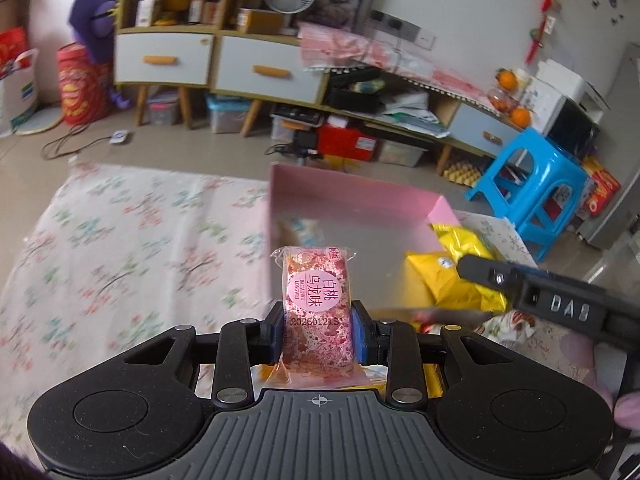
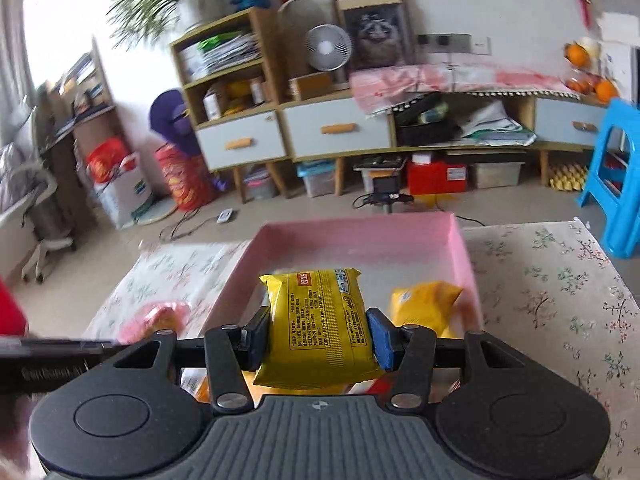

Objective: Organize snacks
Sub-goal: 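Carry pink pastry pack with left tool while right tool carries yellow pack into box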

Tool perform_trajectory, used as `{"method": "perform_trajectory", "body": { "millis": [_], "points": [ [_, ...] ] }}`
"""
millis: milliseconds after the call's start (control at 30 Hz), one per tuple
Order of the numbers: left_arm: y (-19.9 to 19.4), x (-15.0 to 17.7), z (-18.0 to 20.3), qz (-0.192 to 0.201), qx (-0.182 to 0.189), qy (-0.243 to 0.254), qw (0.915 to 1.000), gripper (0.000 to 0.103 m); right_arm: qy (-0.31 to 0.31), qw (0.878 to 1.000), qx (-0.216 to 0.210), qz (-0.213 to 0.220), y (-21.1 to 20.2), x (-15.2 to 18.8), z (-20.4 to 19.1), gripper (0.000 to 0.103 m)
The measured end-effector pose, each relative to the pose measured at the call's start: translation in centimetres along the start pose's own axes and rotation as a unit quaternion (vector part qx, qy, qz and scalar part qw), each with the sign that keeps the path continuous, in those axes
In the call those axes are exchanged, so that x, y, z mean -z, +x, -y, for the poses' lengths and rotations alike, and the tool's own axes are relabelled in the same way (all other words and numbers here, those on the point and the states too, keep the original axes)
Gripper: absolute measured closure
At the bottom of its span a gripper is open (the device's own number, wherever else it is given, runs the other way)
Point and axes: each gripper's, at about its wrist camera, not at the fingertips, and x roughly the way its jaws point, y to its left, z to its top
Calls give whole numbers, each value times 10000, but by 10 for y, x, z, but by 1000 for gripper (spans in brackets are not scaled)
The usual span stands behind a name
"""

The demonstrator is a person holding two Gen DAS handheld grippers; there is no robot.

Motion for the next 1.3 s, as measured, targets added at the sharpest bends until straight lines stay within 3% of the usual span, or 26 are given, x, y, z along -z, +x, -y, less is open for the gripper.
{"method": "perform_trajectory", "body": {
  "millis": [333, 533, 833, 900, 1000, 1300],
  "points": [
    [69, -19, 34, 136, 100, 436, 9989, 73, 403, 9991, 156, 48, 33, -23, 47, 62],
    [103, -23, 44, 28, -136, 617, 9980, 73, 422, 9989, 185, -72, 60, -27, 56, 62],
    [123, -25, 40, 47, -280, 739, 9969, 72, 328, 9992, 202, -116, 77, -26, 59, 61],
    [122, -26, 40, 120, -294, 783, 9964, 69, 327, 9992, 215, -60, 76, -27, 60, 58],
    [120, -26, 40, 109, -241, 896, 9956, 47, 423, 9989, 199, -1, 73, -31, 64, 45],
    [95, -27, 42, 195, -143, 973, 9950, 26, 382, 9990, 233, 9, 62, -35, 55, 28]
  ]
}}
